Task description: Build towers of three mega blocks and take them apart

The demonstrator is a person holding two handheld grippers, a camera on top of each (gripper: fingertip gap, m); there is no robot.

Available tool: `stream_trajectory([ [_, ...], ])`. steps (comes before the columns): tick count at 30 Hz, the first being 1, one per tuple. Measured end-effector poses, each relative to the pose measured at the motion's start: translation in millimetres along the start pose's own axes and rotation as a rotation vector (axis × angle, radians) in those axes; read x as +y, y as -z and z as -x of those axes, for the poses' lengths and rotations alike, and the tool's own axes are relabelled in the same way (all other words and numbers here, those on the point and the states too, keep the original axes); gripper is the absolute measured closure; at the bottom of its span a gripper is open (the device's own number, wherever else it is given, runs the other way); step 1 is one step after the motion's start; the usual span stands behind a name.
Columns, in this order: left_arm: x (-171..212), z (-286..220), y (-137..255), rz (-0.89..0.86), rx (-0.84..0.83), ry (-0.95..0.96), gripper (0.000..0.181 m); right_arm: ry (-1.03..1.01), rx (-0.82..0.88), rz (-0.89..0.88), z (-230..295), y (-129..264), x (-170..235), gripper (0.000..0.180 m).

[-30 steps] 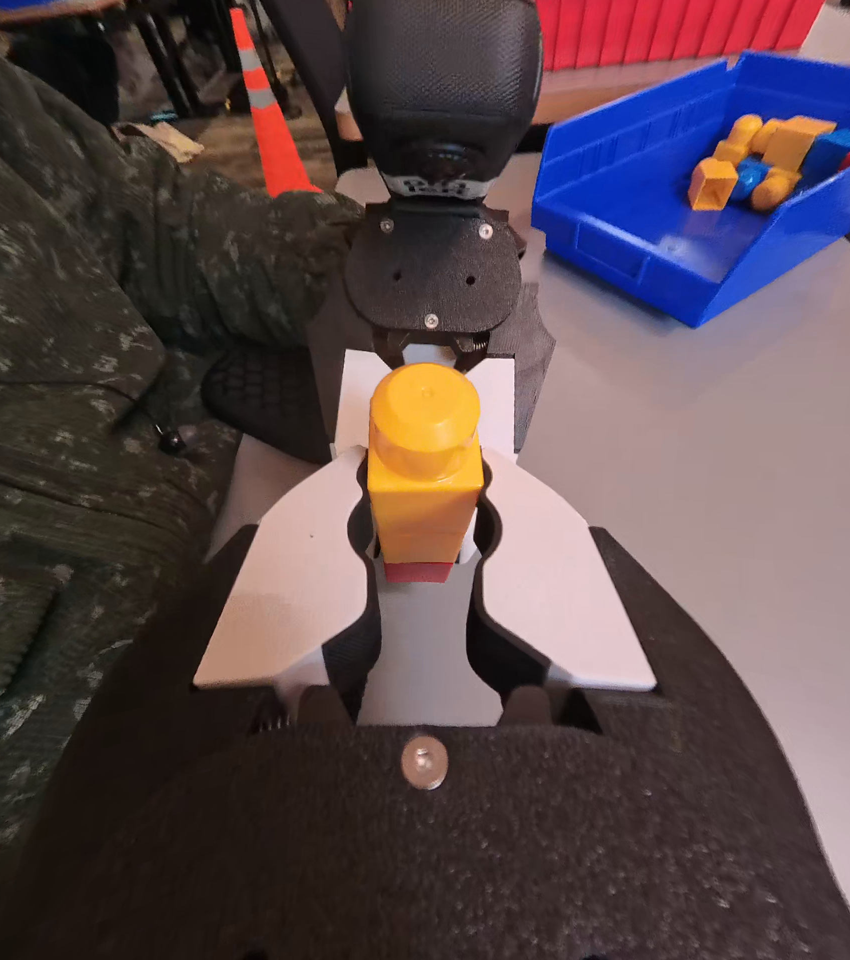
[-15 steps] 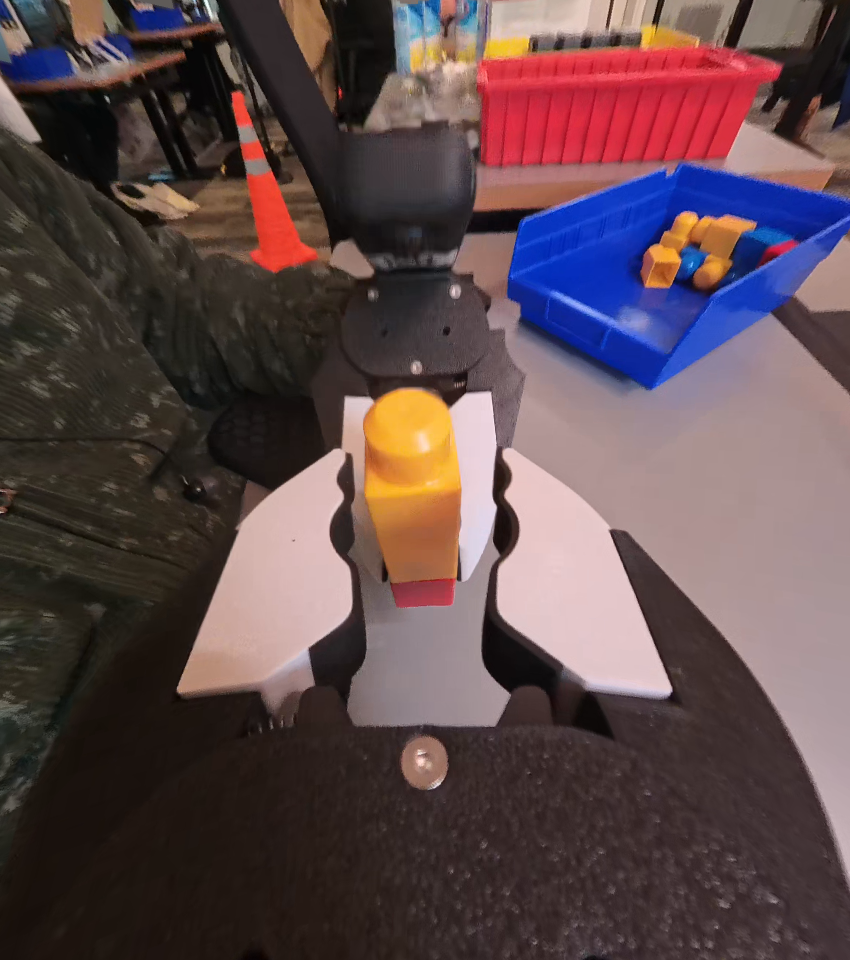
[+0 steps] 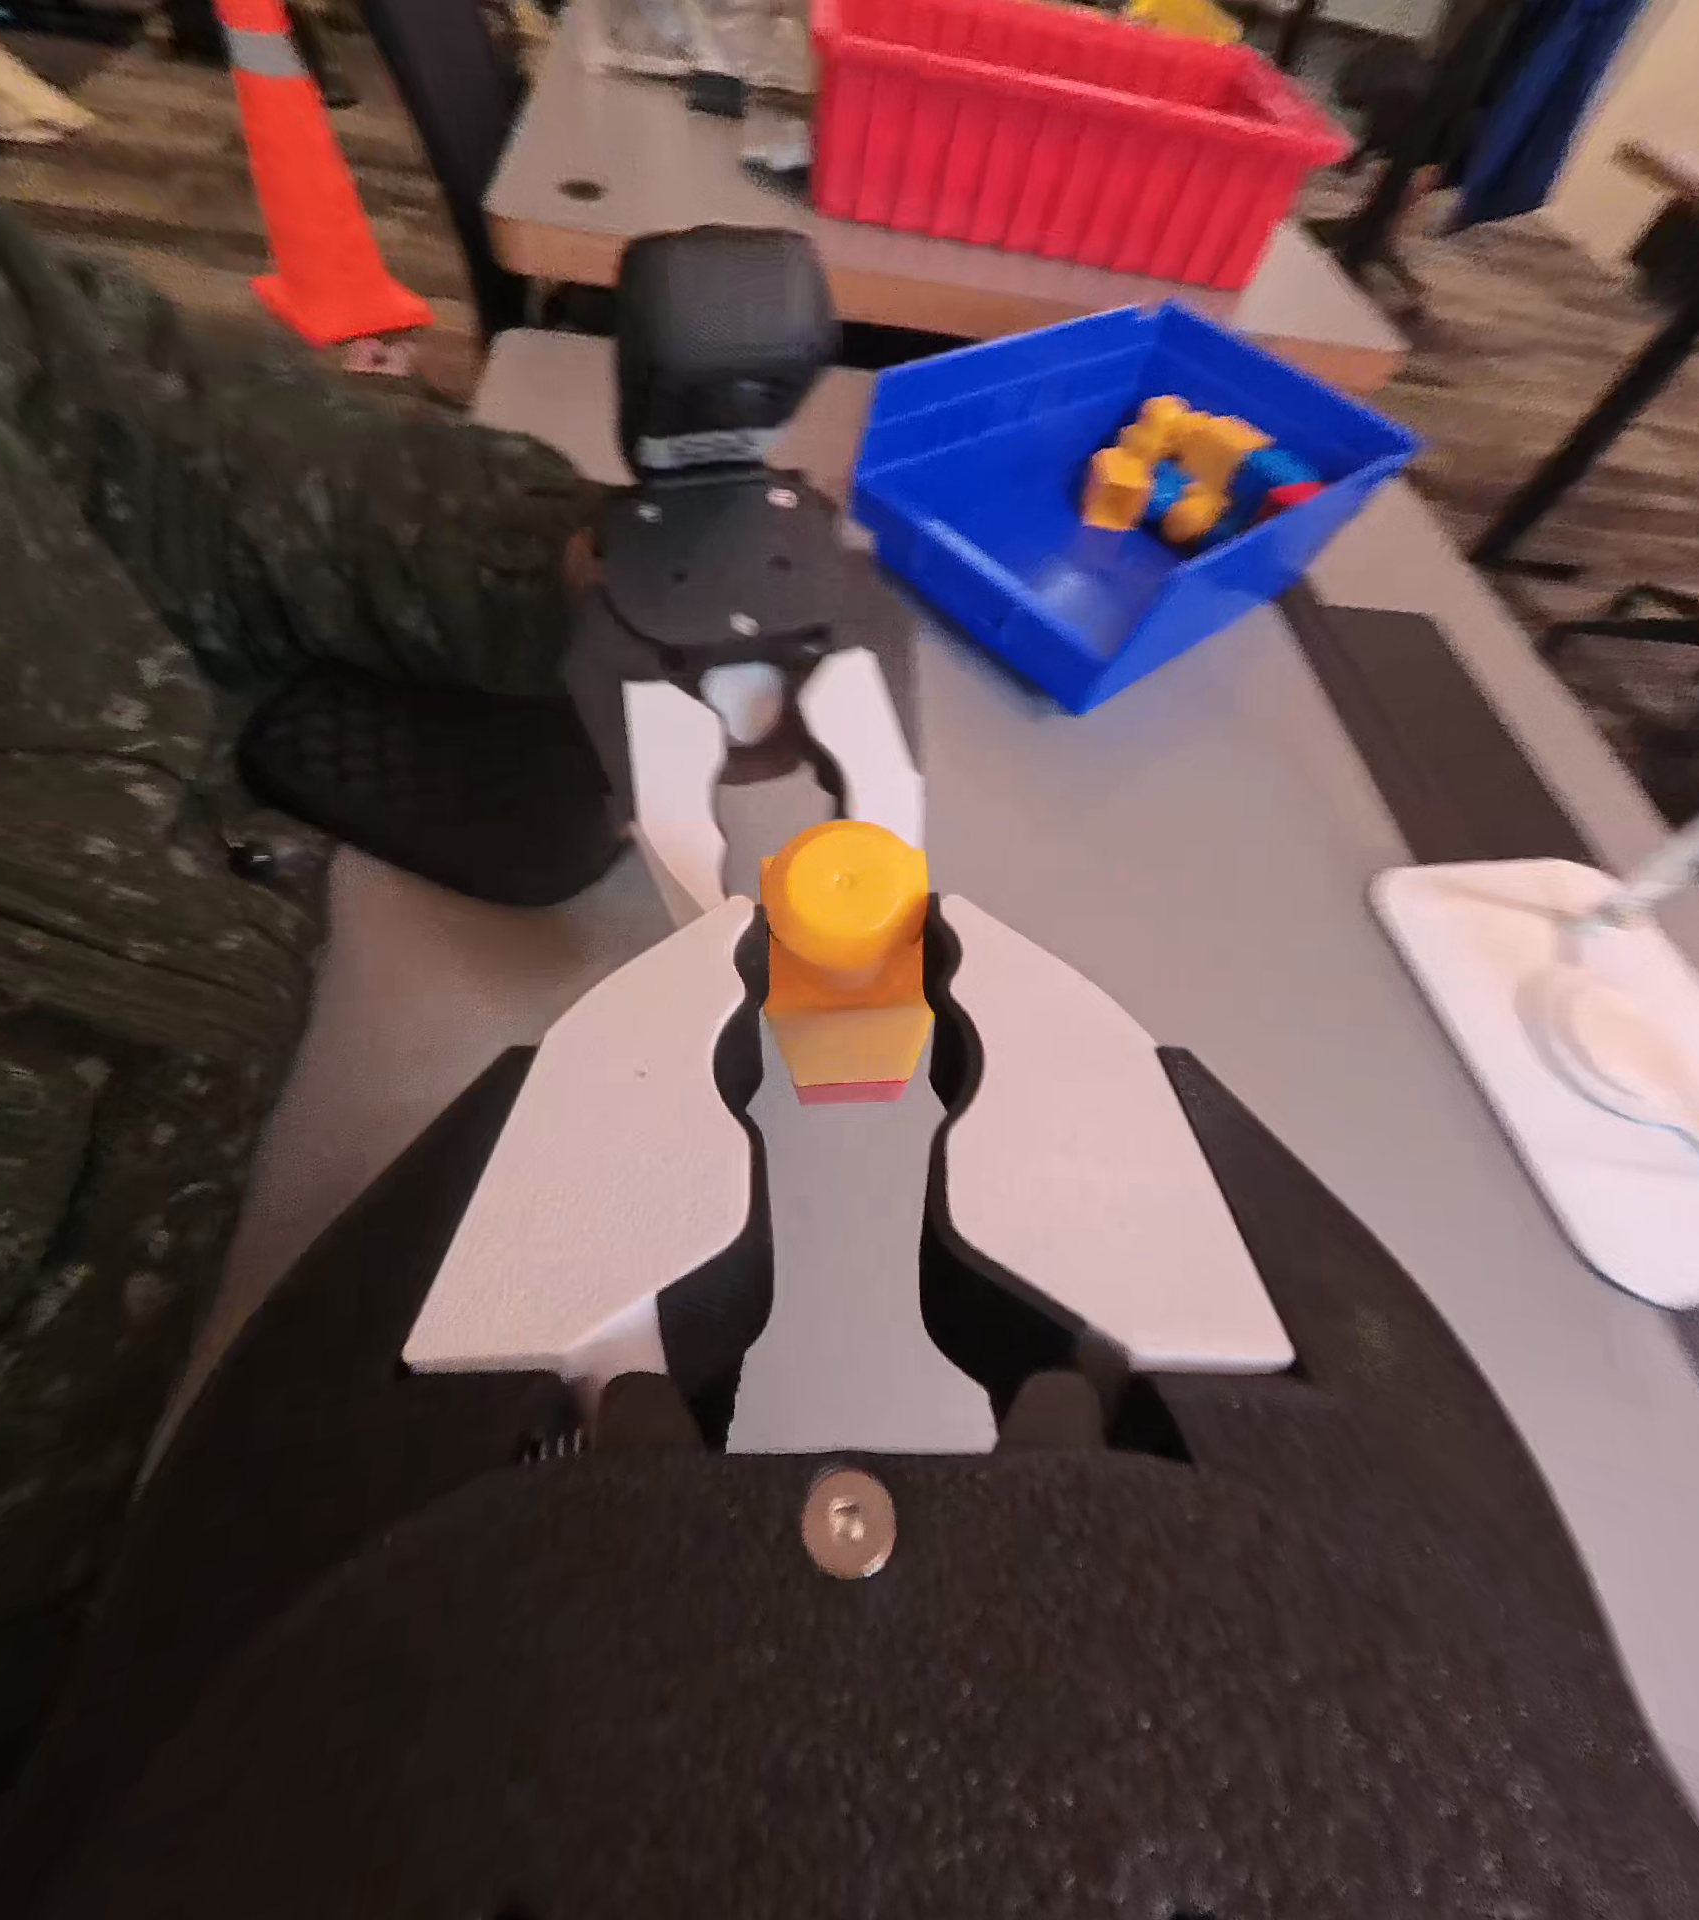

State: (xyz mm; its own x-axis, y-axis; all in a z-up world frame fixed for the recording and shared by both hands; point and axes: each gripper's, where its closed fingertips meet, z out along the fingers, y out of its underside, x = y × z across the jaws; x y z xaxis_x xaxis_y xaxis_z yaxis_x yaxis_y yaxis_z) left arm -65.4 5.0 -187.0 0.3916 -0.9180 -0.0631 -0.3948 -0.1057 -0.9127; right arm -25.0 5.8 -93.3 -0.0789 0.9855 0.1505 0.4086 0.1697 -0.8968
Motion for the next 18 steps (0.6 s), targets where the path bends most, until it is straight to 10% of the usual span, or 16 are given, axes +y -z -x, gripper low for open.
stream_trajectory([
  [10, -22, 36, 24, -0.186, -0.181, 0.025, 0.151, -0.262, 0.409, 0.181, -195, 160, 70, 0.151],
  [18, -19, 44, 28, -0.201, -0.202, 0.039, 0.153, -0.507, 0.466, 0.229, -258, 182, 176, 0.151],
])
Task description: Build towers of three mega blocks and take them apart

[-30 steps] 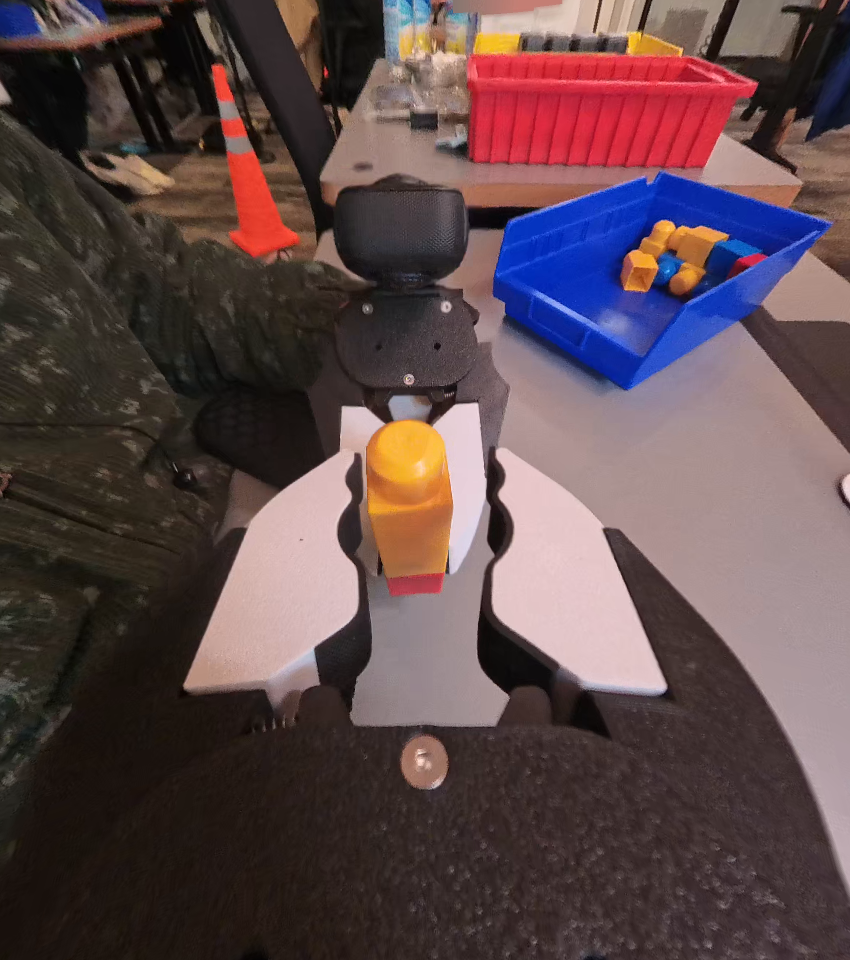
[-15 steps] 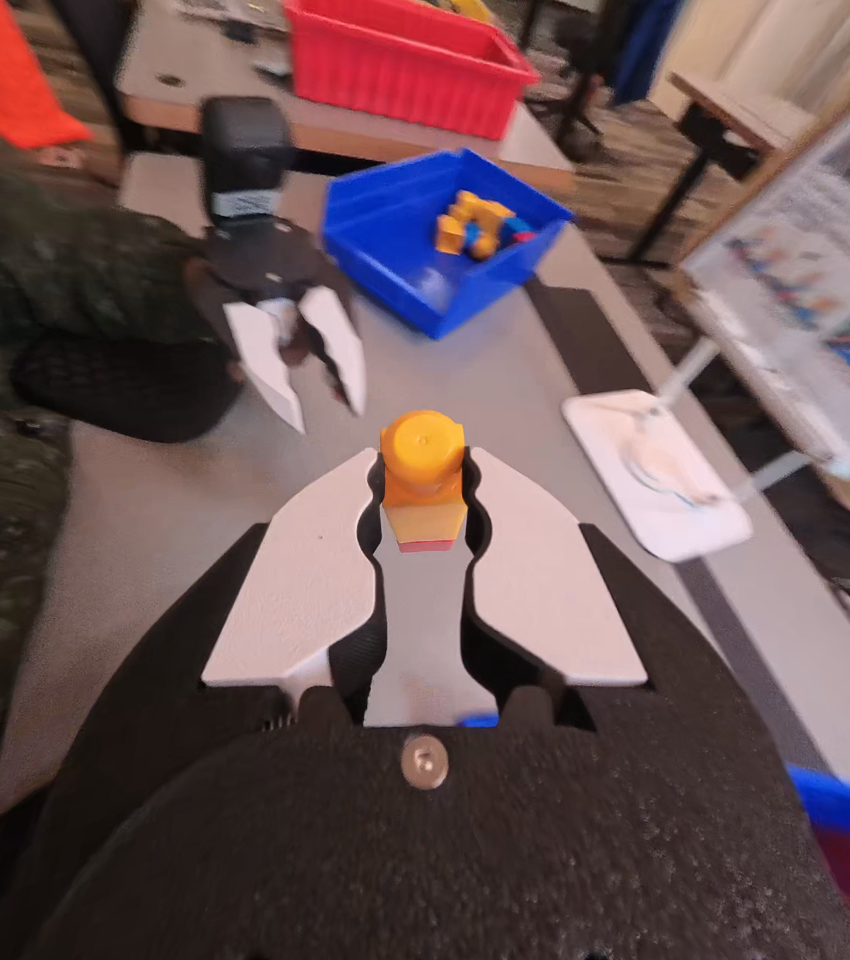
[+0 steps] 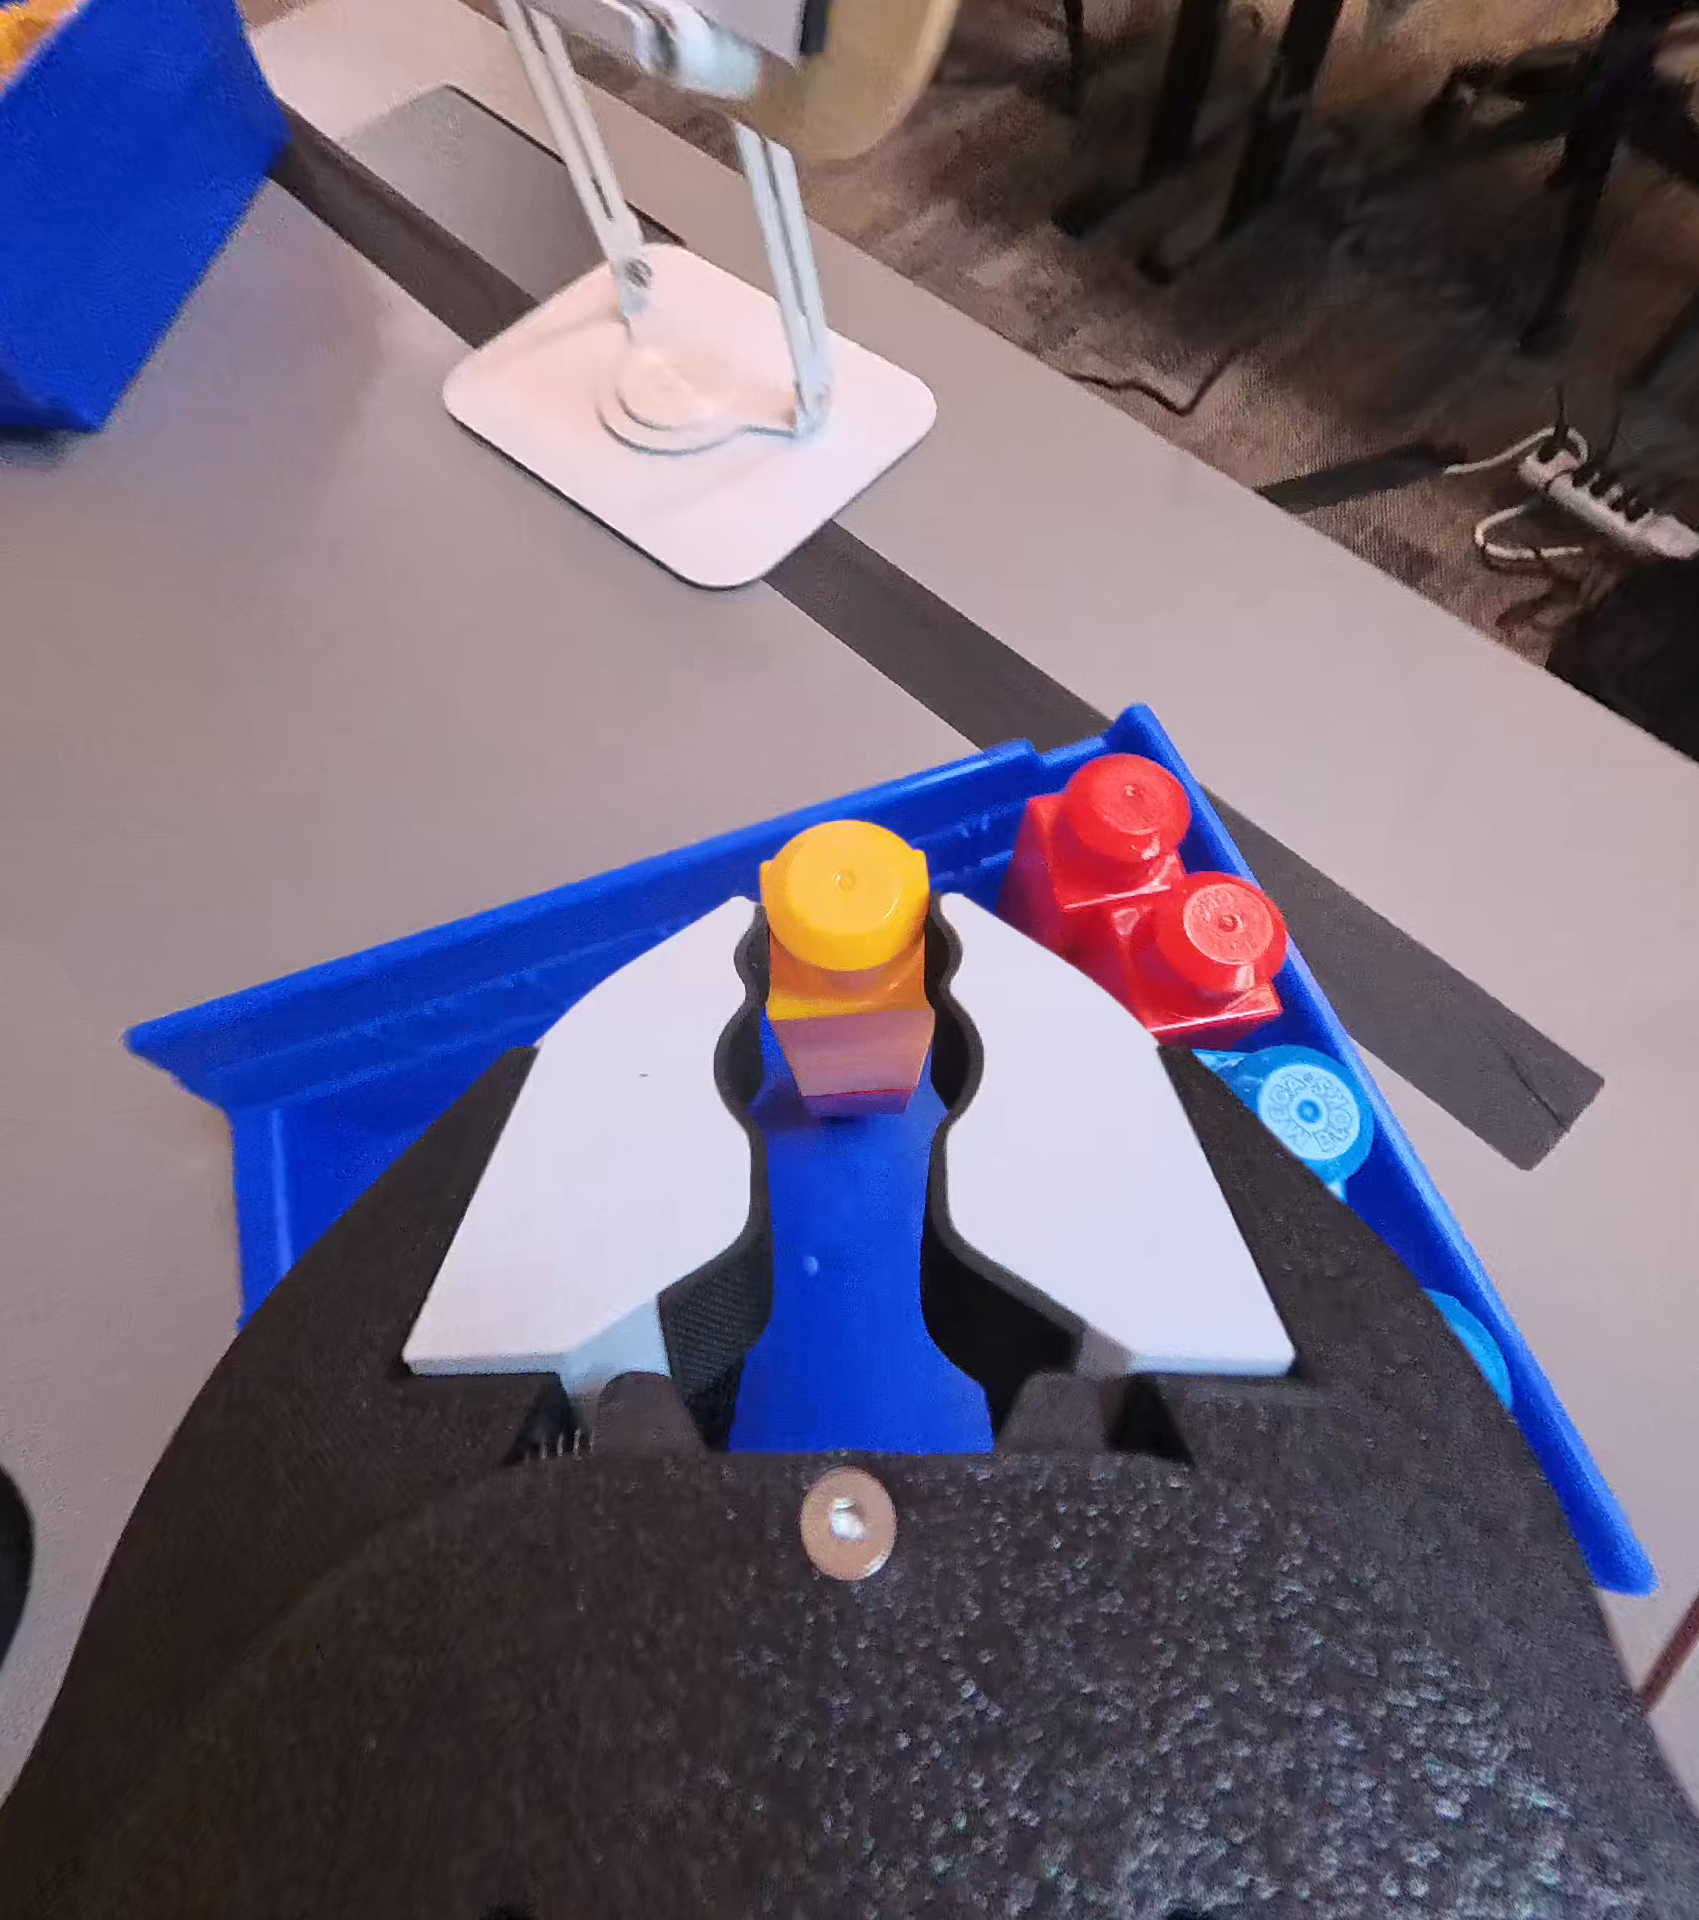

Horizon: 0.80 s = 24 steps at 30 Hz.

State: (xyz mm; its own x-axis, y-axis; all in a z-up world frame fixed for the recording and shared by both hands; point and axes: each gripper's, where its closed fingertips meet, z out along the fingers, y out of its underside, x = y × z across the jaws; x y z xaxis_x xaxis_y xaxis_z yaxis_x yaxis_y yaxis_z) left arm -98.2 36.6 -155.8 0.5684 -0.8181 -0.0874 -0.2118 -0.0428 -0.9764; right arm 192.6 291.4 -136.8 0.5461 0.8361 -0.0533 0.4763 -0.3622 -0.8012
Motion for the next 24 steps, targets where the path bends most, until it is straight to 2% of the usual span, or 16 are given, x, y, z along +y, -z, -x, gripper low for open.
stream_trajectory([
  [6, 4, 7, 3, 0.005, -0.026, 0.004, 0.155, 0.042, 0.007, 0.06, -4, -32, 12, 0.151],
  [11, 2, 19, 10, 0.012, -0.078, -0.01, 0.154, 0.052, 0.005, 0.084, -3, -39, 14, 0.15],
  [14, -15, 43, 29, -0.008, -0.141, -0.004, 0.155, 0.04, 0.015, 0.069, -2, -33, 9, 0.134],
  [16, -33, 69, 52, -0.026, -0.186, 0.05, 0.155, 0.047, 0.032, 0.003, 2, -21, -8, 0.126],
  [19, -50, 132, 101, 0.004, -0.355, 0.077, 0.154, 0.085, 0.075, -0.17, 22, 7, -47, 0.124],
  [21, -46, 183, 135, 0.086, -0.492, 0.079, 0.152, 0.116, 0.079, -0.313, 52, 26, -73, 0.125],
  [24, -13, 259, 180, 0.273, -0.65, 0.149, 0.149, 0.156, 0.027, -0.47, 120, 41, -95, 0.126],
])
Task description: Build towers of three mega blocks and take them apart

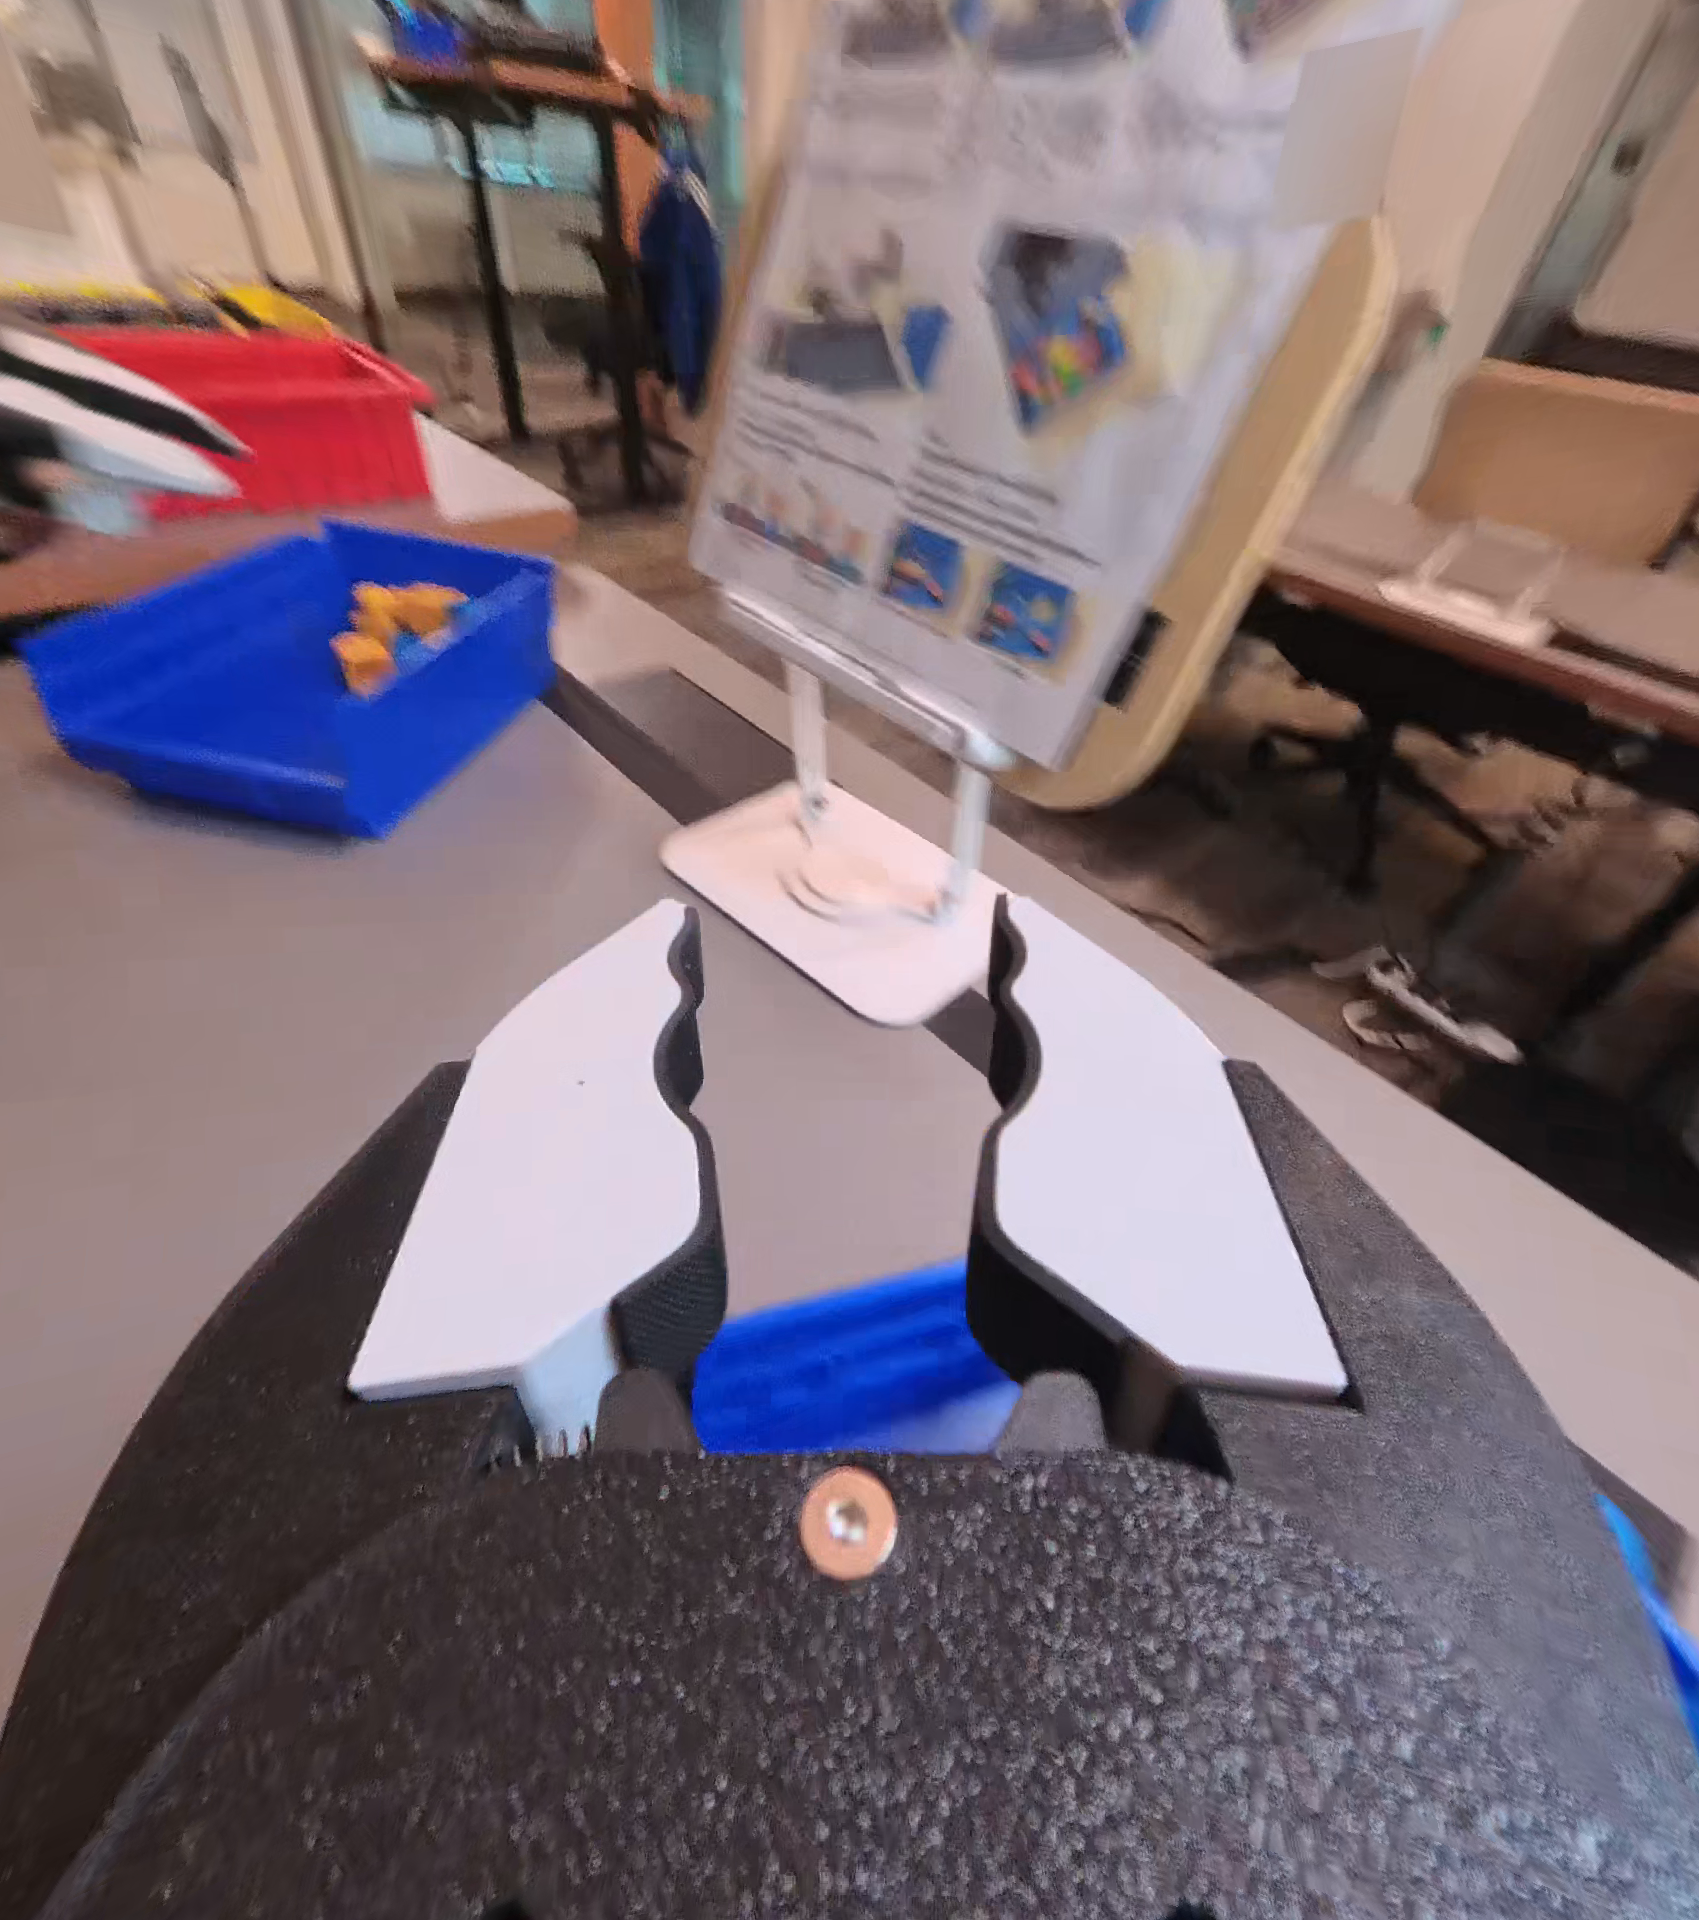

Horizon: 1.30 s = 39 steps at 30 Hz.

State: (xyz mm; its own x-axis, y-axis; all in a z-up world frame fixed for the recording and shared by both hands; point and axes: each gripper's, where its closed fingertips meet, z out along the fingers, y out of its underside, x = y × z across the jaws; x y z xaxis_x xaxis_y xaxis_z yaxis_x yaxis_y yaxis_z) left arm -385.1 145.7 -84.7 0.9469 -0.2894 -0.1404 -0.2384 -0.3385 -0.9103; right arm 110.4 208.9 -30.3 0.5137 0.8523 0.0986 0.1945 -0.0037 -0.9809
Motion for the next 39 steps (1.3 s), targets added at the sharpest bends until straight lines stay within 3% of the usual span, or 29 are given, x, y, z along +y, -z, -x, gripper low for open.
stream_trajectory([
  [4, 62, 84, -24, 0.328, -0.131, 0.056, 0.14, 0.004, -0.161, -0.093, 105, -5, -7, 0.127],
  [8, 132, 120, -38, 0.668, -0.205, -0.015, 0.132, -0.022, -0.336, -0.07, 194, -15, 14, 0.129],
  [15, 195, 142, -54, 1.084, -0.35, -0.328, 0.13, -0.102, -0.482, -0.096, 259, -35, 28, 0.134],
  [17, 202, 151, -55, 1.156, -0.42, -0.444, 0.144, -0.114, -0.478, -0.074, 259, -43, 38, 0.135],
  [20, 186, 164, -53, 1.171, -0.536, -0.645, 0.179, -0.162, -0.48, -0.044, 256, -48, 52, 0.139],
  [23, 157, 137, -62, 0.989, -0.481, -0.57, 0.179, -0.147, -0.448, -0.041, 250, -51, 60, 0.14],
  [26, 102, 83, -65, 0.642, -0.34, -0.392, 0.179, -0.142, -0.43, -0.05, 246, -56, 63, 0.141],
  [29, 32, -24, -54, 0.18, 0.075, -0.141, 0.179, -0.178, -0.447, -0.088, 248, -60, 60, 0.14],
  [32, -25, -140, -6, -0.228, 0.548, 0.041, 0.18, -0.245, -0.487, -0.142, 252, -62, 53, 0.134],
  [36, -47, -252, 53, -0.546, 0.952, 0.199, 0.18, -0.319, -0.516, -0.2, 261, -66, 43, 0.116],
  [39, -46, -304, 74, -0.679, 1.109, 0.254, 0.18, -0.307, -0.558, -0.265, 276, -61, 30, 0.112],
])
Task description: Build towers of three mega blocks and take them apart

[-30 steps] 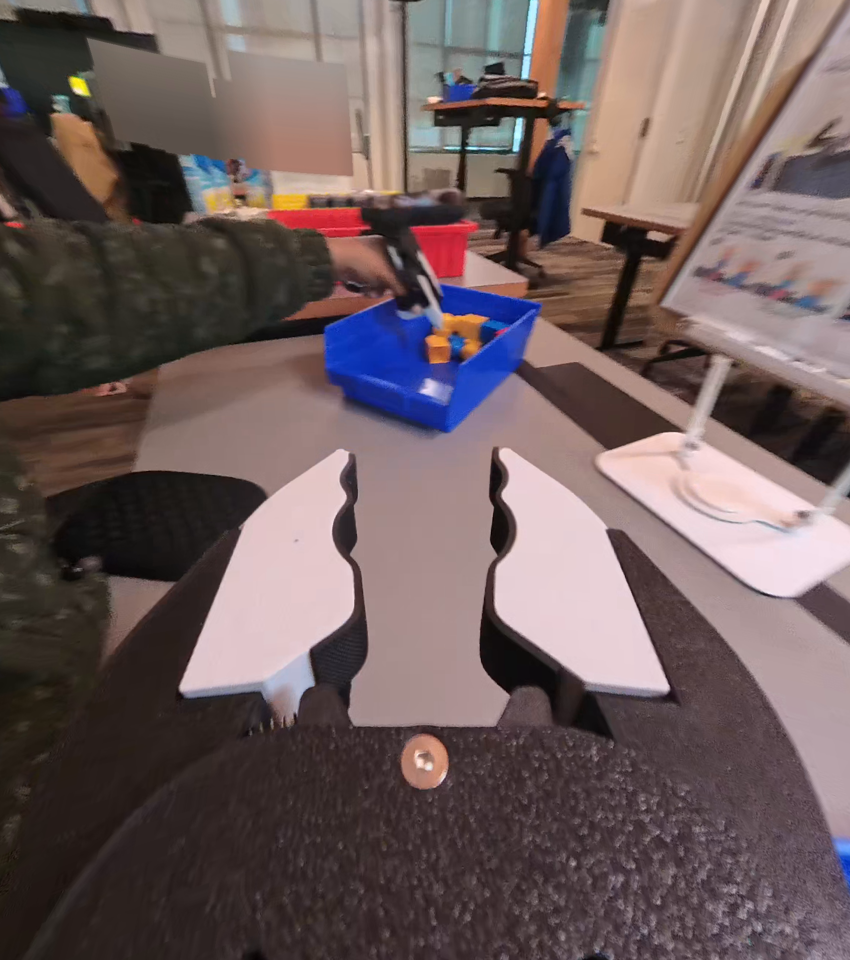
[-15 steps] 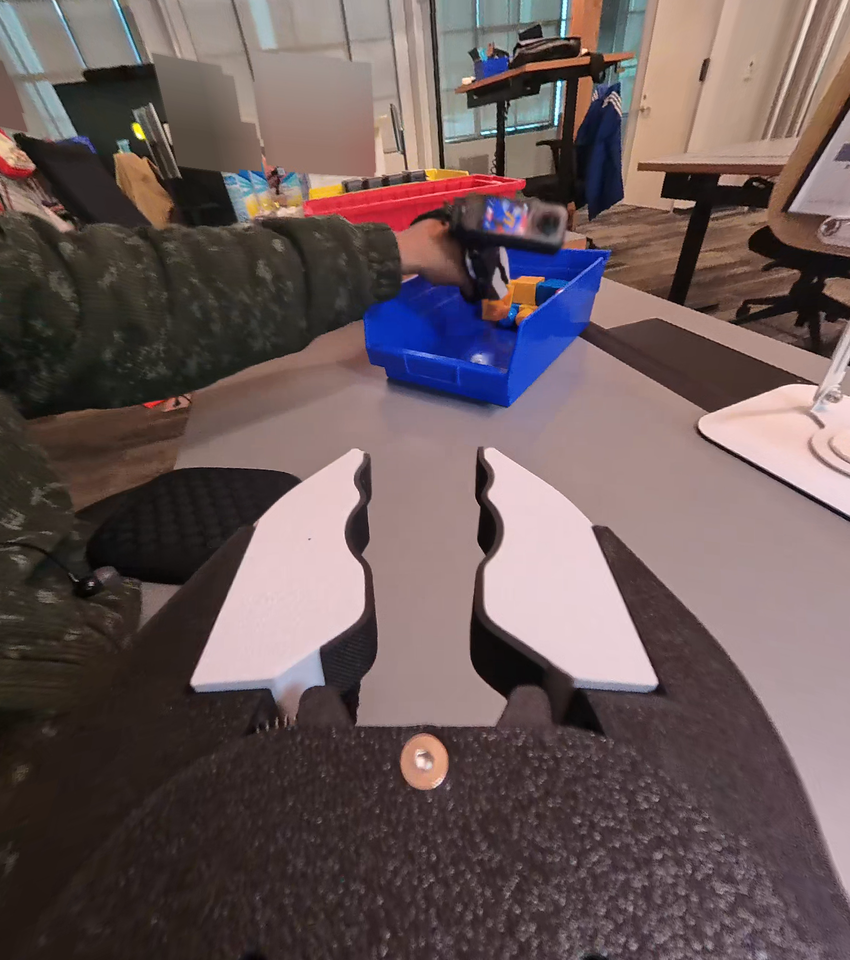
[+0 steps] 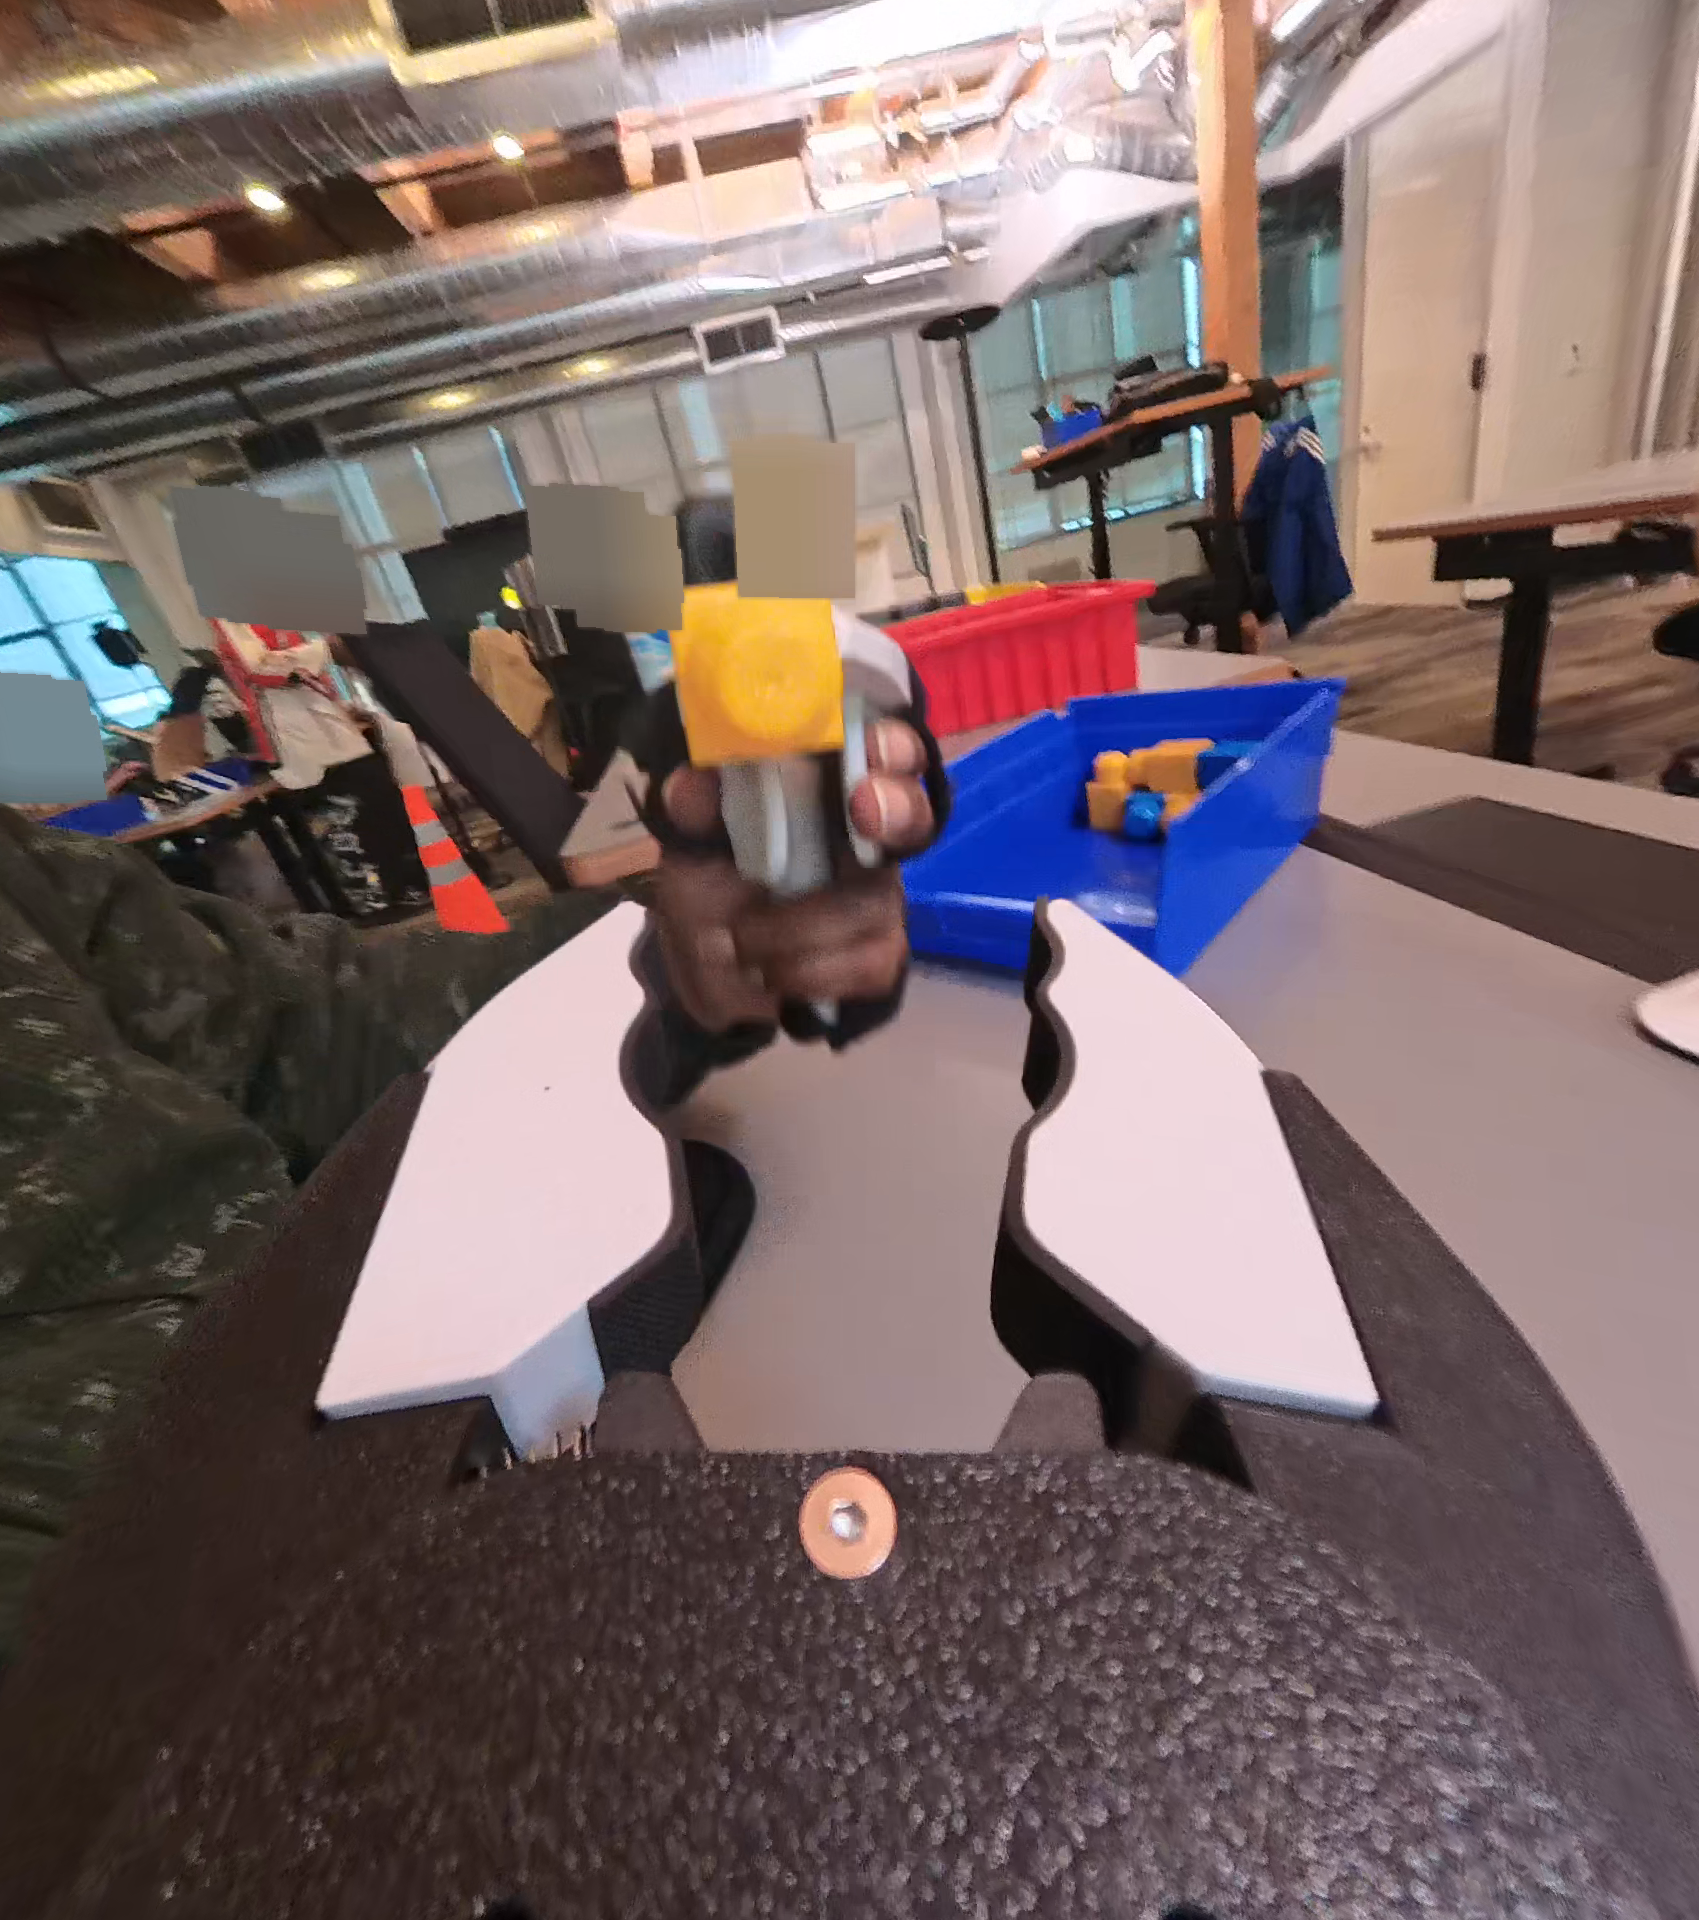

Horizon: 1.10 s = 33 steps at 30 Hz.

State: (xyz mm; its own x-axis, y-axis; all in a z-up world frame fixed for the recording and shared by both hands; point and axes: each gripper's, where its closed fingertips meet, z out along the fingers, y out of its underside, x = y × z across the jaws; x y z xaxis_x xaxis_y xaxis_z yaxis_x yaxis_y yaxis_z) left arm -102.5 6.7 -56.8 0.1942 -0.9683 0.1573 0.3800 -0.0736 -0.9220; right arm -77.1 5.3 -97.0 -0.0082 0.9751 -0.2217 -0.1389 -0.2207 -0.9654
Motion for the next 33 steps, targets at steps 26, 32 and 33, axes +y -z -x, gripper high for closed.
stream_trajectory([
  [26, -66, 289, 354, 1.383, -1.45, -0.226, 0.137, 0.343, 0.023, 1.465, -20, 117, 150, 0.145],
  [32, -44, 316, 406, 1.647, -1.385, -0.23, 0.129, 0.352, 0.008, 1.461, -22, 113, 162, 0.137],
  [33, -41, 319, 411, 1.672, -1.378, -0.233, 0.127, 0.353, 0.013, 1.447, -23, 112, 161, 0.132],
])
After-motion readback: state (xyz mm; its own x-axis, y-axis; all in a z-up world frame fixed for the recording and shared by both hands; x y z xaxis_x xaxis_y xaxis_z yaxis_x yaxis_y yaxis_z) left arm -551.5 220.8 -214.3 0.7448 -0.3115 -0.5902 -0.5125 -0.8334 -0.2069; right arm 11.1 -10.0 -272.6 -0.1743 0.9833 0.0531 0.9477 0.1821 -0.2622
